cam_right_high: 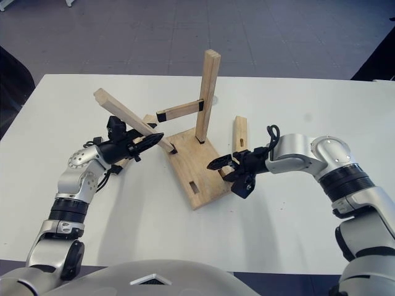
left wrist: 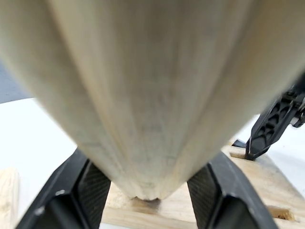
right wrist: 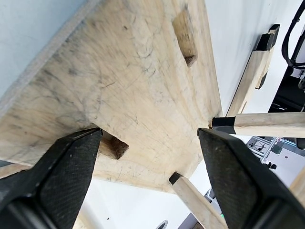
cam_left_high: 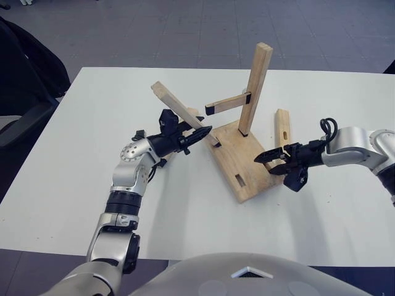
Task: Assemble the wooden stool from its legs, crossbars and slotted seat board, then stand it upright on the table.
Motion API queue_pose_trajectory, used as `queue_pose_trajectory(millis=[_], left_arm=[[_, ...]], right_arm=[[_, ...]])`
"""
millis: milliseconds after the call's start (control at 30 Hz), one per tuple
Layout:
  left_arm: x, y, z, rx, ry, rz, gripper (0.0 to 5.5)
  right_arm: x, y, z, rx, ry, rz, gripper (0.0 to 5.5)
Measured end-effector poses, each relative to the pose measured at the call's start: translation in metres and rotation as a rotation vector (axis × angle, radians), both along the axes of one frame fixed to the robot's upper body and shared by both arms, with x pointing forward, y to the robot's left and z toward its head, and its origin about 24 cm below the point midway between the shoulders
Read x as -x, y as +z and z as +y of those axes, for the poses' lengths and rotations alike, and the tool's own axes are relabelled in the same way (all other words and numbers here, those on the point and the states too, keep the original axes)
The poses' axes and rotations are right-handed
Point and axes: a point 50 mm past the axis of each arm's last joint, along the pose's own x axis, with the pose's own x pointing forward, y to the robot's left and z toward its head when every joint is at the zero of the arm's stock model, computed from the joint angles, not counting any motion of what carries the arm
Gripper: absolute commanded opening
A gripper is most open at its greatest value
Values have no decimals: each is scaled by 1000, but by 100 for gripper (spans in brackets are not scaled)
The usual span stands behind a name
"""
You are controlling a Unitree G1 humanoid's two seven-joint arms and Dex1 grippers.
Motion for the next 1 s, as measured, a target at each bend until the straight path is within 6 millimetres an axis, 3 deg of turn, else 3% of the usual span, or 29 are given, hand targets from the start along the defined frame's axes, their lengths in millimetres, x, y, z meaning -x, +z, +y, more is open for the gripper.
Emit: queue_pose_trajectory(millis=[467,667,1000], left_arm=[[-16,16,2,-170,-139,-2,205],[-13,28,0,-243,-165,65,205],[5,19,-7,-250,-39,82,205]], right_arm=[[0,-1,2,-8,-28,-1,370],[1,-2,3,-20,-48,3,370],[1,-2,3,-20,-66,11,370]])
